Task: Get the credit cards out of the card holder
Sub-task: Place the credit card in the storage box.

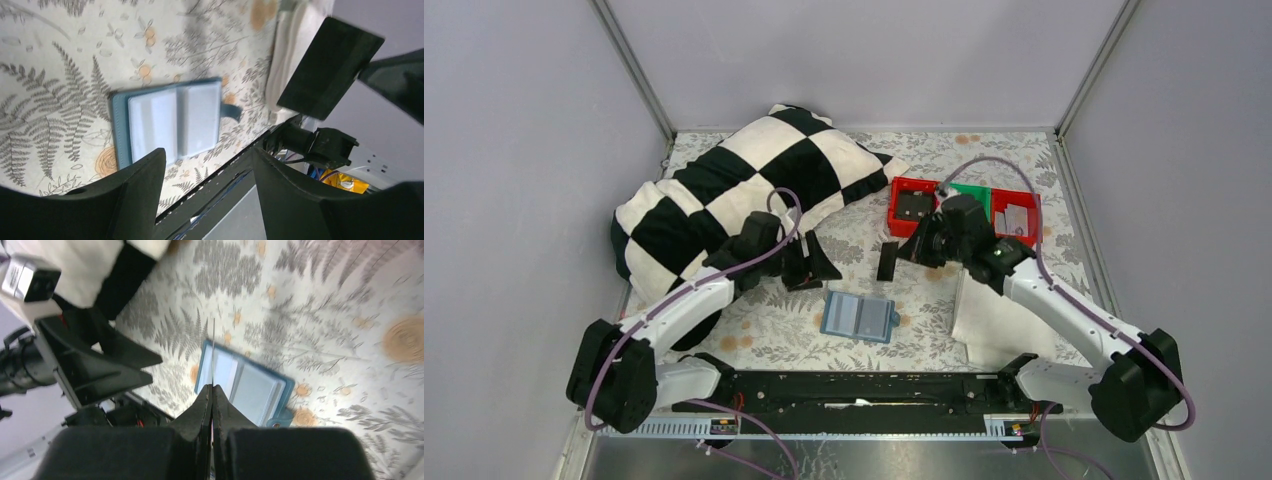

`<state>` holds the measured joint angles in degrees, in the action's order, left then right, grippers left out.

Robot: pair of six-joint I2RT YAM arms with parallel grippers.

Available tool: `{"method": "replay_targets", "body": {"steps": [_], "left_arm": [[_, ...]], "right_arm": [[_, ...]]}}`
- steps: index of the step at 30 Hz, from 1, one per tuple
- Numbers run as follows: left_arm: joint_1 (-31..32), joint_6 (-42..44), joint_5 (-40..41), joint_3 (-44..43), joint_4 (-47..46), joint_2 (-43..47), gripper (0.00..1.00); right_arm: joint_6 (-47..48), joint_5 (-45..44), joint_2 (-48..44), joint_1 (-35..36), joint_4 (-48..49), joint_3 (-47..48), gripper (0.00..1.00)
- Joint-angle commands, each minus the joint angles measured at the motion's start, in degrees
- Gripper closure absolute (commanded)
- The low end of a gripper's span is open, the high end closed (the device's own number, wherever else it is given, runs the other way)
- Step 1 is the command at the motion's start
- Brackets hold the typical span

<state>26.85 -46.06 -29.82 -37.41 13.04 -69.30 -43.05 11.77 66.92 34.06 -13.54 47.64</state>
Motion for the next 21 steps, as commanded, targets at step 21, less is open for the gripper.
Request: {"method": "replay_targets", "body": {"steps": [21], "left_arm": [[-4.6, 7.8, 2.9, -12.7, 12.0, 1.3, 0.31]], "right_arm": [[23.4, -28.4, 43.9, -10.6, -31.0, 59.8, 1.0]]}}
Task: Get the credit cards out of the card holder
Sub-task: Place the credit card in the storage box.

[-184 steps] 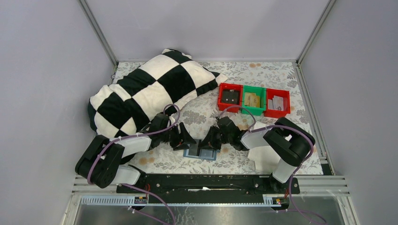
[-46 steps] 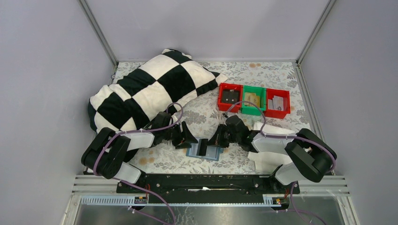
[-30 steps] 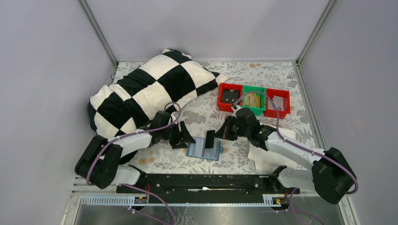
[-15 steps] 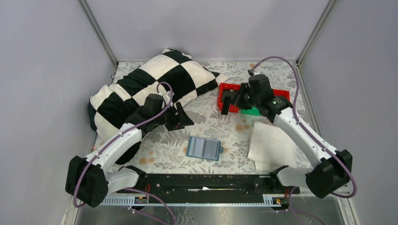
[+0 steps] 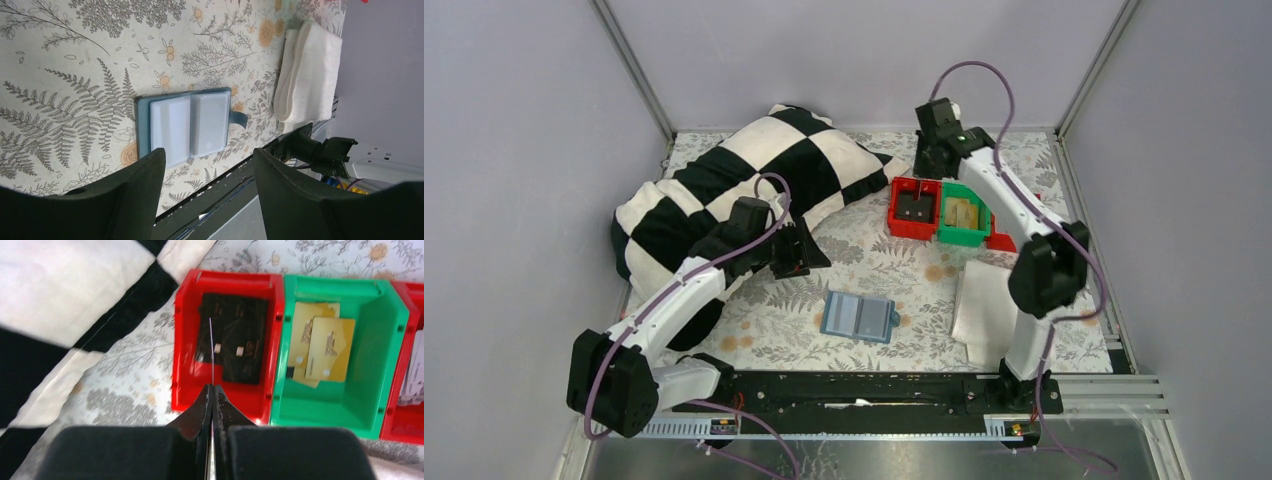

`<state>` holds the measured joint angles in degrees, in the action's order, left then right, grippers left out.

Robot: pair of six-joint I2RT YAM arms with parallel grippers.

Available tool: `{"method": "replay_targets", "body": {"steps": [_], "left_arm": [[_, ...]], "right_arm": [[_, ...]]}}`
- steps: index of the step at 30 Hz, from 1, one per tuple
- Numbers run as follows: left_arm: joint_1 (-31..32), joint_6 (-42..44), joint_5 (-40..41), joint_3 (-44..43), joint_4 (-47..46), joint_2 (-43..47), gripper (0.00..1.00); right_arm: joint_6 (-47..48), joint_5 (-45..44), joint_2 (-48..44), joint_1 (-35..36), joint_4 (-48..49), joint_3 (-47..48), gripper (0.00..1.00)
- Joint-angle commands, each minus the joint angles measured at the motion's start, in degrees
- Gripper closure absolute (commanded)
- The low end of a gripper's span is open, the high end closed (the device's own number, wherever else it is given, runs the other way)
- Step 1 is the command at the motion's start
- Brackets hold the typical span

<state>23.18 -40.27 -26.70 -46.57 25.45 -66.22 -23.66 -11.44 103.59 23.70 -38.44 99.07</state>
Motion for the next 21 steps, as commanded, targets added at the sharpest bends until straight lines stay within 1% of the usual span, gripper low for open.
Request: {"method": "replay_targets", "body": {"steps": [1, 4, 8, 14, 17, 20, 21], "left_arm": [[-1.1, 2.2, -0.4, -4.0, -0.3, -2.4, 0.31], [-1.5, 3.0, -0.8, -5.2, -0.3, -4.4, 0.31], [-2.1, 3.9, -1.5, -6.4, -0.3, -6.8, 0.31], [-2.6, 4.3, -2.5, -5.9, -1.2, -8.3, 0.31], [-2.7, 4.0, -2.8, -5.3, -1.5, -8.5, 0.31], [-2.7, 3.7, -2.8, -5.1, -1.6, -8.6, 0.31], [-2.8, 3.6, -2.9, -5.0, -1.6, -8.5, 0.31]], "right_arm": [[4.4, -5.7, 9.5, -0.2, -7.2, 10.5, 1.0], [5.3, -7.5, 15.4, -0.2, -9.7, 16.2, 1.0], [6.3, -11.6, 21.2, -0.2, -12.6, 20.6, 1.0], [7.0, -13.4, 24.1, -0.3, -13.3, 20.8, 1.0], [7.1, -12.4, 25.1, -0.2, -13.1, 20.7, 1.0], [6.6, -9.4, 26.3, 0.2, -12.6, 21.3, 1.0], [6.3, -7.7, 26.4, 0.4, -12.3, 21.5, 0.96]]}}
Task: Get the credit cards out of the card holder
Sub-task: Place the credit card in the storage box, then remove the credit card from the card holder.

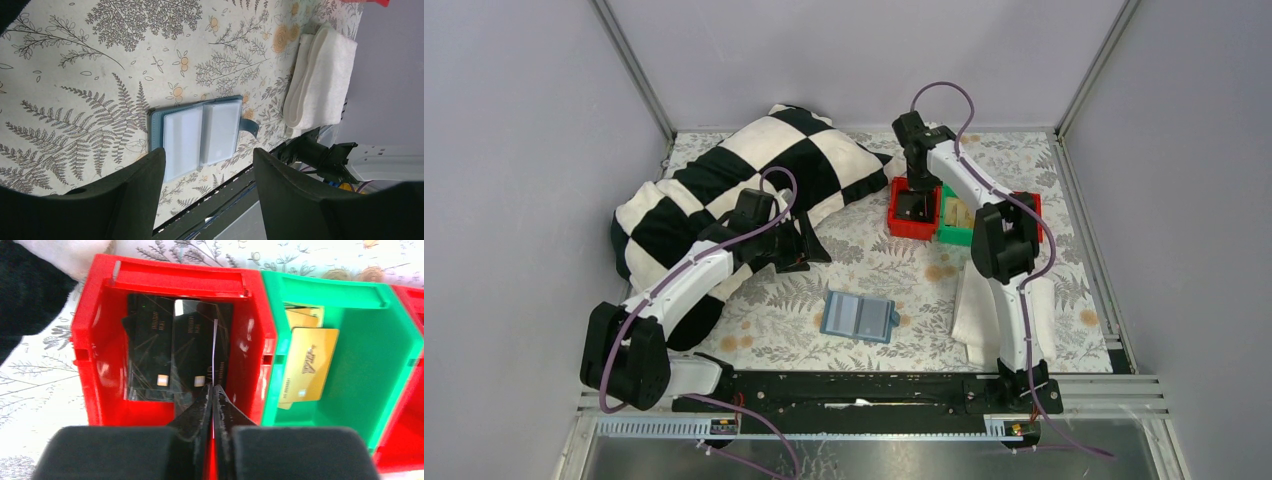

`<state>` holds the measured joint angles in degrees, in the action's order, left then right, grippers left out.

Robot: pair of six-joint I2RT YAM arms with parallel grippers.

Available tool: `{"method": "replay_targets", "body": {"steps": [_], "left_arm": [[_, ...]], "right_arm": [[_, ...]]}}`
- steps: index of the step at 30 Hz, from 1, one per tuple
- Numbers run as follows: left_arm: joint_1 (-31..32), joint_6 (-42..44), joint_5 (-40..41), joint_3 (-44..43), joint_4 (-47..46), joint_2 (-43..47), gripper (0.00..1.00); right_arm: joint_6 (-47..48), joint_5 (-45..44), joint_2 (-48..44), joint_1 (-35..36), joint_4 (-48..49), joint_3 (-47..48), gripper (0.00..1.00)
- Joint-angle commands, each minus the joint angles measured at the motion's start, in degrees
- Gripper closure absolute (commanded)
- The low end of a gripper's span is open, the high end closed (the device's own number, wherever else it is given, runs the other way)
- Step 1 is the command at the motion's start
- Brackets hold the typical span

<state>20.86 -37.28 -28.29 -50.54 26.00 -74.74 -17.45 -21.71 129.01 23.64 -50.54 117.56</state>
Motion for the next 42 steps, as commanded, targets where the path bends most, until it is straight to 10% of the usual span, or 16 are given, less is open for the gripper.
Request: {"method": "replay_targets", "body": {"steps": [1, 4, 13, 26, 42], "left_arm": [[-0.5, 0.4, -1.3, -0.9, -2.1, 0.1, 0.31], [-0.5, -0.1, -1.3, -0.7, -2.2, 0.6, 0.31], [0.3, -0.9, -1.6, 1.8, -3.3, 3.3, 0.31], [13.9, -10.2, -2.2, 8.3, -16.9, 0.0, 0.31], [12.8, -10.5, -1.0, 14.2, -22.9, -8.2, 0.32]], "right_arm": [[-0.3, 4.6, 0.7, 0.6, 0.5, 2.9, 0.87], [-1.8, 10.2, -1.8, 0.8, 4.4, 0.7, 0.71], [-3.8, 16.8, -15.8, 0.8, 12.8, -8.7, 0.67], [-20.2, 31.1, -50.5, 11.4, 32.2, -61.6, 0.61], [-30.7, 35.8, -46.3, 23.3, 45.1, -76.9, 0.56]]}}
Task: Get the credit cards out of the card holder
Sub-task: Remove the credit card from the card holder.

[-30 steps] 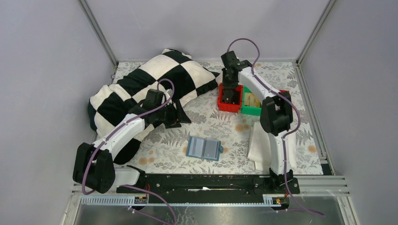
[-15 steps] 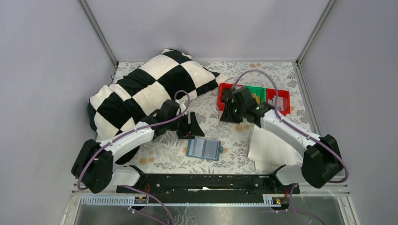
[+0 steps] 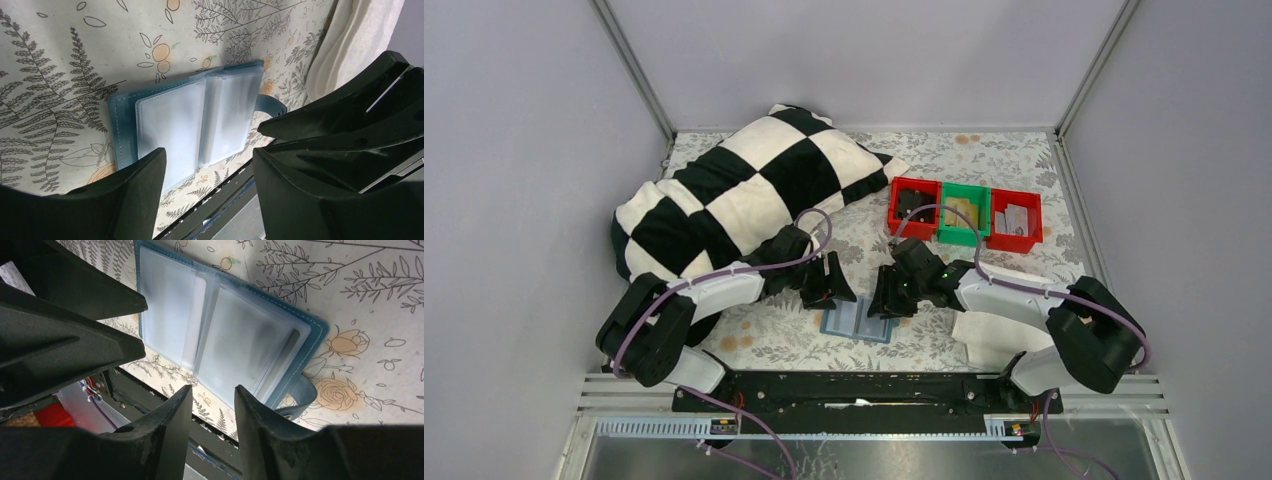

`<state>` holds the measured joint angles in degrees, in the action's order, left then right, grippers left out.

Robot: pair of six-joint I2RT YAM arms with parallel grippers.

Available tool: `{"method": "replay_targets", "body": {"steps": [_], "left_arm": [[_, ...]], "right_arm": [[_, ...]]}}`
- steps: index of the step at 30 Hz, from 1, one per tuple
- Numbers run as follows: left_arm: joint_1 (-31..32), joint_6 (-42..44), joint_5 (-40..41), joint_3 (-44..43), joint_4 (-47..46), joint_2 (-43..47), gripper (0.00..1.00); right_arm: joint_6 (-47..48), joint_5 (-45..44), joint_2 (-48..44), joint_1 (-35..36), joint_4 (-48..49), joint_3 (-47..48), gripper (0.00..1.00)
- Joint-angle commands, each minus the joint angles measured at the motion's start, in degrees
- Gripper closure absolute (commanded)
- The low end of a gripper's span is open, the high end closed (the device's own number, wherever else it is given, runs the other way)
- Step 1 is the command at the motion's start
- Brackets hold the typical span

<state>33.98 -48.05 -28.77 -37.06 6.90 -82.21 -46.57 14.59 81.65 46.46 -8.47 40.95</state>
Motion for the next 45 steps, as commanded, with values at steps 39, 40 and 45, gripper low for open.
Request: {"method": "replay_targets", "body": {"steps": [39, 40, 45], "left_arm": [[-1.2, 0.1, -1.1, 2.9, -5.8, -2.3, 0.33], [-1.2, 0.0, -1.1, 3.0, -5.7, -2.1, 0.33], [-1.2, 0.1, -1.2, 3.0, -5.8, -2.1, 0.33]], "right_arm": [[-1.9, -3.7, 0.6, 0.6, 2.5, -1.2, 0.5], [-1.8, -3.5, 1.0, 0.7, 2.7, -1.2, 0.5], [-2.0, -2.9, 2.1, 0.9, 3.5, -1.0, 0.51]]}}
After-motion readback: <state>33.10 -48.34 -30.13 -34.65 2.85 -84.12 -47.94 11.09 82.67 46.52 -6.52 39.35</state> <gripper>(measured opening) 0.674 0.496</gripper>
